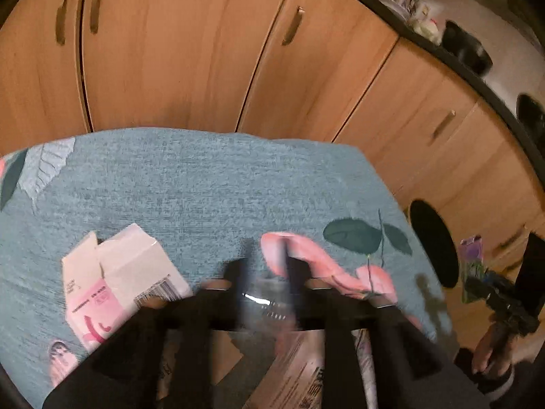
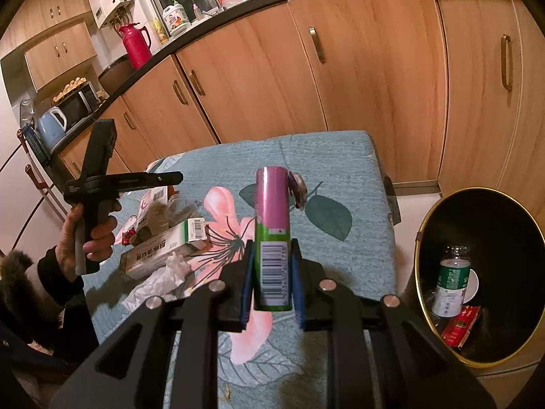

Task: Collect trash
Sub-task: 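Grasp the clear plastic cup with the left tool while the right tool holds the can, then drop the can into the bin with the right tool while the left tool carries the clear cup there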

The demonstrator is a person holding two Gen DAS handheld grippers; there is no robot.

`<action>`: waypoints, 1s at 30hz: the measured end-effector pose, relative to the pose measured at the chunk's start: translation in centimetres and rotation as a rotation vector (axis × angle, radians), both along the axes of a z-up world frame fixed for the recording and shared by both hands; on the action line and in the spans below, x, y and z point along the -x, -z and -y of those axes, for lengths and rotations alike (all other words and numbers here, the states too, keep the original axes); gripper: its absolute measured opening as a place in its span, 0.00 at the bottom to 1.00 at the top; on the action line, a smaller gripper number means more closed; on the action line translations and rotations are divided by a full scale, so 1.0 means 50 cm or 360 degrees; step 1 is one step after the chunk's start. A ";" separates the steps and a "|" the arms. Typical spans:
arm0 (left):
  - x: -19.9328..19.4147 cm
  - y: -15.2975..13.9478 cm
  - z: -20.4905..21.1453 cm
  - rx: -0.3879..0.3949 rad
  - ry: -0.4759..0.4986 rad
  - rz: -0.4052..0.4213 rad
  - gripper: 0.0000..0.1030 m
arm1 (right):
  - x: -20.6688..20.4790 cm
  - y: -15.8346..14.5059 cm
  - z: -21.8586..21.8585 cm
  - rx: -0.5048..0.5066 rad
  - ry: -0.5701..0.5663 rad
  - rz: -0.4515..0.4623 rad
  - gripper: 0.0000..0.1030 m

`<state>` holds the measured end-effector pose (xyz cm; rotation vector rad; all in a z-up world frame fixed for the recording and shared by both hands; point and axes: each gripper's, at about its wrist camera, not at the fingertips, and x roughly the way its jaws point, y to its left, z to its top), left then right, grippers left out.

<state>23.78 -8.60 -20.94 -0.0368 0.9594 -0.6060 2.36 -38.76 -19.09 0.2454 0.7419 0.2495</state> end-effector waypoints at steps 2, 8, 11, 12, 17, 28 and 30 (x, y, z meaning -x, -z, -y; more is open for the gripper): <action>0.009 -0.003 0.010 -0.0047 0.0065 0.0058 0.65 | -0.002 0.001 -0.005 0.0008 -0.0005 -0.0004 0.20; 0.024 0.007 0.032 -0.0141 0.0226 0.0042 0.65 | -0.003 -0.002 -0.005 0.0004 0.0000 0.0005 0.20; 0.031 0.022 0.042 -0.0212 0.0264 0.0038 0.65 | -0.002 0.000 -0.003 0.0004 0.0006 0.0004 0.20; 0.029 0.031 0.044 -0.0220 0.0274 0.0015 0.65 | -0.001 0.000 -0.002 0.0004 0.0008 0.0004 0.20; 0.022 0.058 0.033 -0.0217 0.0279 -0.0069 0.64 | 0.001 -0.001 0.001 -0.0003 0.0018 0.0004 0.20; 0.028 0.007 0.028 -0.0190 0.0056 -0.0013 0.43 | 0.055 -0.023 0.077 -0.0023 0.0215 0.0063 0.20; 0.034 -0.027 0.039 -0.0138 0.0064 0.0026 0.43 | 0.069 -0.019 0.116 0.0015 0.0303 0.0043 0.20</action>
